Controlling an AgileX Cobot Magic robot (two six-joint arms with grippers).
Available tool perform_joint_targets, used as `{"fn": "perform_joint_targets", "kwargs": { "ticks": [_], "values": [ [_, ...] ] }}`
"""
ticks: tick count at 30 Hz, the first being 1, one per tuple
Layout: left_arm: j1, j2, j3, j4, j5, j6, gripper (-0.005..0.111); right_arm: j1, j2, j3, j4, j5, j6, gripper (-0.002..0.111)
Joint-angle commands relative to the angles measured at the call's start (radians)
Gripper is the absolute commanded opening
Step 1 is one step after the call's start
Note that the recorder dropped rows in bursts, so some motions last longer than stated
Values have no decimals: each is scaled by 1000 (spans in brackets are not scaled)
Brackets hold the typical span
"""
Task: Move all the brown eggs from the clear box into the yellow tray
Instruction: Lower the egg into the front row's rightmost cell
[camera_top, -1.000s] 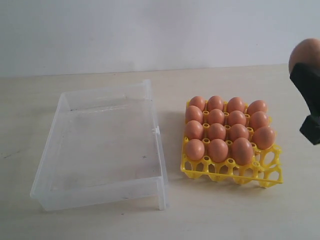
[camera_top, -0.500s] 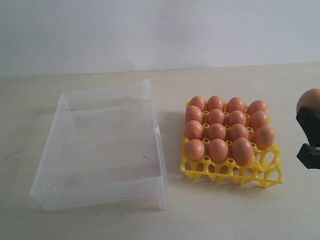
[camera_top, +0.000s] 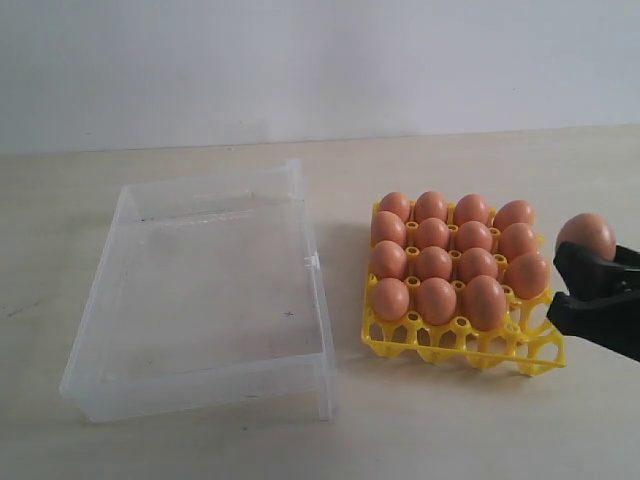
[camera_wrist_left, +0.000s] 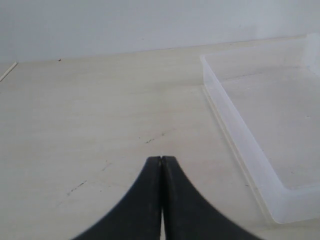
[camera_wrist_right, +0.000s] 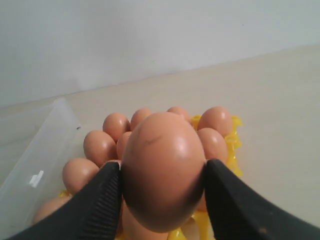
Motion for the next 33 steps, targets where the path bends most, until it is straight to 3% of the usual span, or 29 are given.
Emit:
{"fn": "perform_joint_targets", "kwargs": {
  "ticks": [1, 12, 33],
  "values": [
    [3, 4, -5, 3, -1, 3, 0, -6, 118, -19, -27, -69, 25, 0],
    [3, 4, -5, 3, -1, 3, 0, -6, 363, -86, -12, -173, 44, 0],
    [3, 4, -5, 3, -1, 3, 0, -6, 506, -95, 13, -174, 89, 0]
  ]
}}
